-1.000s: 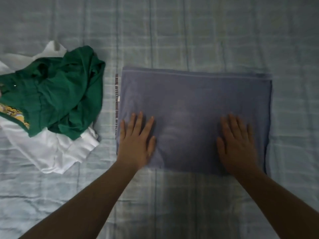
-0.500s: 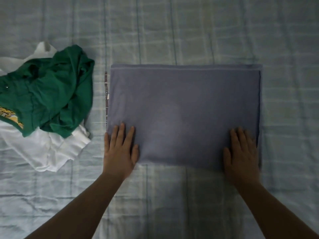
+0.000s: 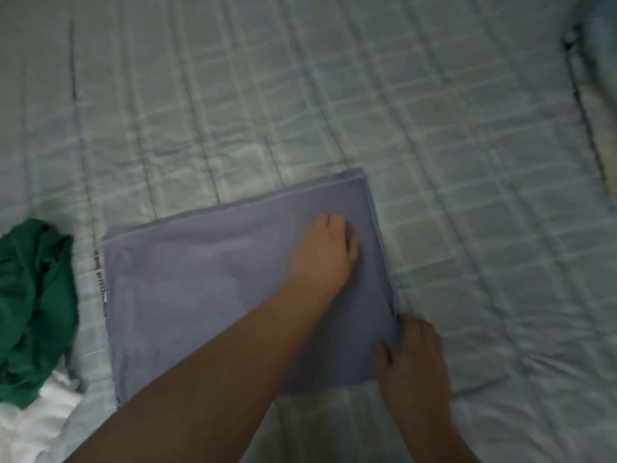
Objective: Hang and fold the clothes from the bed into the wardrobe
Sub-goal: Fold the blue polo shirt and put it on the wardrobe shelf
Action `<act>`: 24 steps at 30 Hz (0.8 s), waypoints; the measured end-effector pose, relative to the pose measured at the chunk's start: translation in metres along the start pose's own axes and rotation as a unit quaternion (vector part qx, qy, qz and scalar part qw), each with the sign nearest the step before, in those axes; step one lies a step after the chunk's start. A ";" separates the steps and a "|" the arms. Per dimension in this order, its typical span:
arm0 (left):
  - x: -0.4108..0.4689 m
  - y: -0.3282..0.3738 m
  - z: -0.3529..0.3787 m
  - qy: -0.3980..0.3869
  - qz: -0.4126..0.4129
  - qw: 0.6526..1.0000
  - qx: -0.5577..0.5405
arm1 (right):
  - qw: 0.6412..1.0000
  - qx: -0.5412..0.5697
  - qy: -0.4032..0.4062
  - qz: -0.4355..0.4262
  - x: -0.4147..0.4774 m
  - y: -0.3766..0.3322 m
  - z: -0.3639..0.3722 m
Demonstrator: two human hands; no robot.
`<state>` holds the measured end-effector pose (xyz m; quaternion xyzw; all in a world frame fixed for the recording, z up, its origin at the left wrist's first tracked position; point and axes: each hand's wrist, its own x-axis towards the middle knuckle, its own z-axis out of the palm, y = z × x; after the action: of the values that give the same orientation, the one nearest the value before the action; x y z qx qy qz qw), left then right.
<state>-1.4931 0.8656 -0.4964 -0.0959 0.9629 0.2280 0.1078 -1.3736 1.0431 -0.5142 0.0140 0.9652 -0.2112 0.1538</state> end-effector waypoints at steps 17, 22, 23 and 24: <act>0.079 0.039 0.034 -0.082 -0.084 0.989 0.087 | 0.990 -0.041 -0.118 0.071 0.004 -0.006 -0.009; 0.077 0.030 0.030 -0.071 -0.119 0.990 0.008 | 0.994 0.002 -0.103 0.043 -0.007 -0.021 -0.002; 0.074 0.029 0.028 -0.059 -0.123 0.991 -0.008 | 0.994 0.013 -0.103 0.041 -0.011 -0.025 0.001; 0.070 0.028 0.026 -0.051 -0.127 0.990 -0.032 | 0.994 0.022 -0.103 0.041 -0.014 -0.029 0.003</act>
<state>-1.5628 0.8926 -0.5256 -0.2086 0.9286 0.2474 0.1817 -1.3620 1.0156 -0.5009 0.0353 0.9380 -0.2263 0.2604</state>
